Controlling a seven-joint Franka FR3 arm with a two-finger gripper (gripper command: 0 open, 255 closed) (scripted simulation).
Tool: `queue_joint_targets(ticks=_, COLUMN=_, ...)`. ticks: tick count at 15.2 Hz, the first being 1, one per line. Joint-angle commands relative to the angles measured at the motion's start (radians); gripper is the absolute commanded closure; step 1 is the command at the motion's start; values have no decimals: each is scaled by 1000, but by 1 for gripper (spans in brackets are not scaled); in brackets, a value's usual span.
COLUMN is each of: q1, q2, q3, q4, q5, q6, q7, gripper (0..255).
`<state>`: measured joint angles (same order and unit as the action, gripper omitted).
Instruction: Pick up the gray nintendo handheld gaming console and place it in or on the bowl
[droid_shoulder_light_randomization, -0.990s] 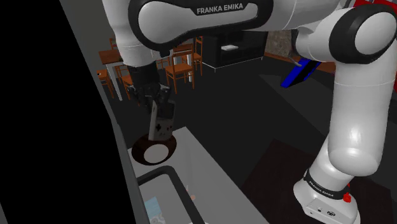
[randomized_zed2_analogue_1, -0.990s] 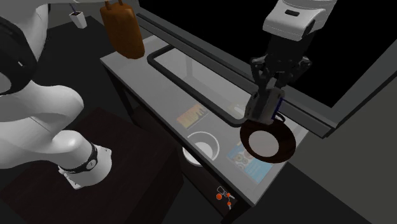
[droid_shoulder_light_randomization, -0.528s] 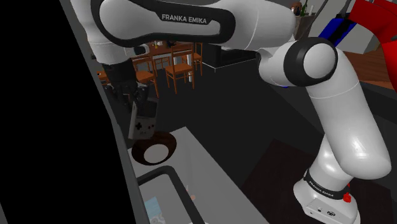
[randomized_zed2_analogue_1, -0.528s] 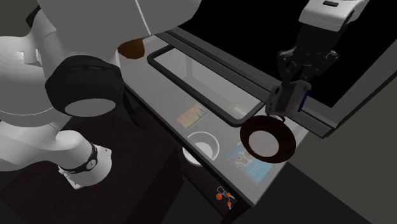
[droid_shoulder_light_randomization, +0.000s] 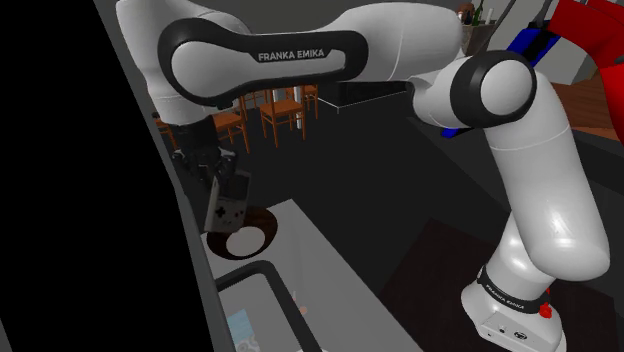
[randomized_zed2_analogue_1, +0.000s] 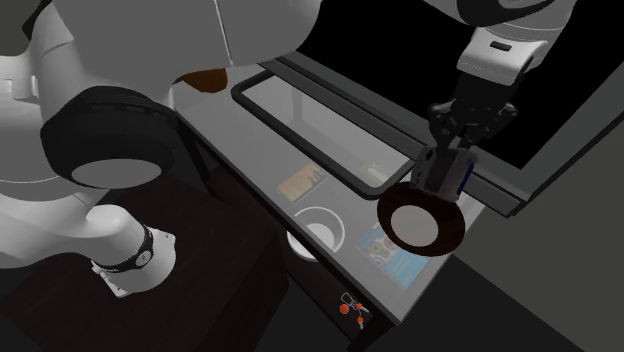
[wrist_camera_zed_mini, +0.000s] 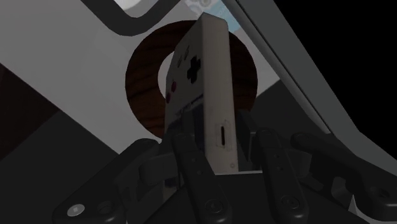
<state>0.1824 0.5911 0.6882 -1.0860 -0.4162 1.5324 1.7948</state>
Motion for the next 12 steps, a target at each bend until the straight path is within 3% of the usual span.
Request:
queue_joint_targets(ticks=1, q1=-13, q2=-9, q3=3, q4=-44, q5=4, q6=34, q7=6, gripper=255)
queue_joint_targets(ticks=12, q1=-54, q2=-21, q3=3, q4=-196, q5=6, q6=166, q7=26, gripper=255)
